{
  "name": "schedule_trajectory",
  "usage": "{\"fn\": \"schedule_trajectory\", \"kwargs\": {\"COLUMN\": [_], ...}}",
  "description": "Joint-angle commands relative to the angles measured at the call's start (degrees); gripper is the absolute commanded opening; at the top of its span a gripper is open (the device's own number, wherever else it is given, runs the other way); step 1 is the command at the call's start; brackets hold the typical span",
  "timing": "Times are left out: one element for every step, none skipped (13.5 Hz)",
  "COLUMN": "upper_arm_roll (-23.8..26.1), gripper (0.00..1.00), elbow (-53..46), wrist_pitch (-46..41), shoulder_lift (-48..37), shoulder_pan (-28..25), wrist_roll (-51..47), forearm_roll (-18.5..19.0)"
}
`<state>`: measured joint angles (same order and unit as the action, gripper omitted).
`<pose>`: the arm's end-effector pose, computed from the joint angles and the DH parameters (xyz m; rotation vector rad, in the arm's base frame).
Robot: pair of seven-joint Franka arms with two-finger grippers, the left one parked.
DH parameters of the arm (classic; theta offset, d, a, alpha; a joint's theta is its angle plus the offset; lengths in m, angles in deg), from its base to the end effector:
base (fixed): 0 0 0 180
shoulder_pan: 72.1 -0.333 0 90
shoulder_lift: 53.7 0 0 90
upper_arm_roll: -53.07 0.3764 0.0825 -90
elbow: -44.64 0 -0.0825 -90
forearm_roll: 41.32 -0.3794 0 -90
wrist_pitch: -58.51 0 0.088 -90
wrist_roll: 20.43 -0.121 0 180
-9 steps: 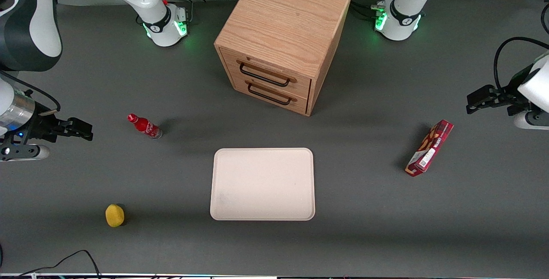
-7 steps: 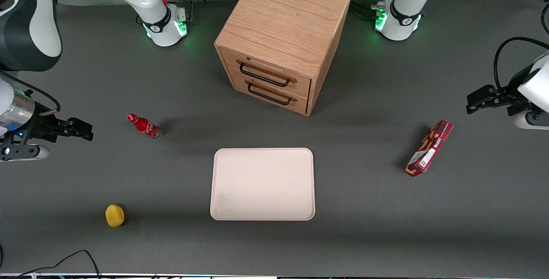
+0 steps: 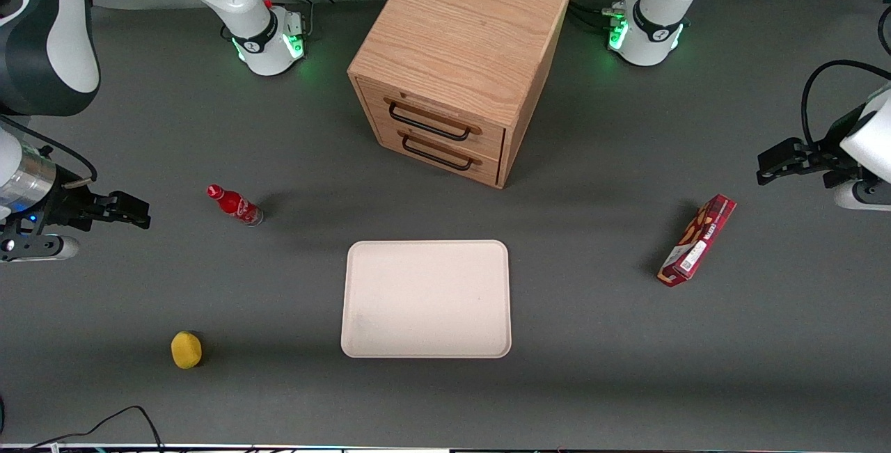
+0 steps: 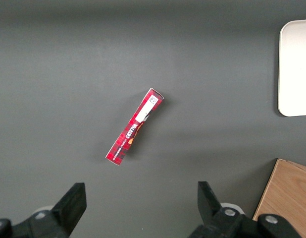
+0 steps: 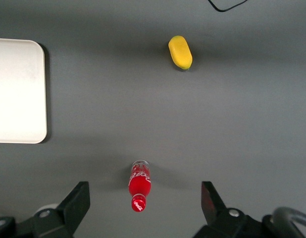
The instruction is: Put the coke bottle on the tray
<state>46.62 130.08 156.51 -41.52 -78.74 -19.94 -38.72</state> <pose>0.6355 0.0050 0.5956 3.0727 0.0317 0.0119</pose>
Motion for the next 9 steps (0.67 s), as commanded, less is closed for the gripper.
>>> {"fn": "schedule_trajectory", "kwargs": {"upper_arm_roll": [-0.67,-0.58,-0.58,-0.58,-0.58,-0.49,-0.49,-0.49,0.38], "gripper": [1.00,1.00,1.00,1.00,1.00,1.00,1.00,1.00,1.00], "elbow": [0.43,0.86,1.30,2.00,3.84,5.77,8.05,11.03,14.80], "wrist_pitch": [0.18,0.01,-0.69,-0.78,-0.70,-0.35,0.52,2.80,5.08], "shoulder_lift": [-0.40,-0.40,-0.40,-0.66,-1.54,-2.15,-3.29,-4.78,-6.45], "shoulder_pan": [-0.57,-0.57,-0.66,-0.75,-1.01,-1.10,-1.19,-1.19,-1.19], "wrist_roll": [-1.10,-0.84,-1.10,-1.19,-1.19,-1.19,-1.19,-1.19,-1.10], "forearm_roll": [-1.19,-1.19,-1.19,-1.28,-1.28,-1.28,-1.46,-1.54,-1.55]}}
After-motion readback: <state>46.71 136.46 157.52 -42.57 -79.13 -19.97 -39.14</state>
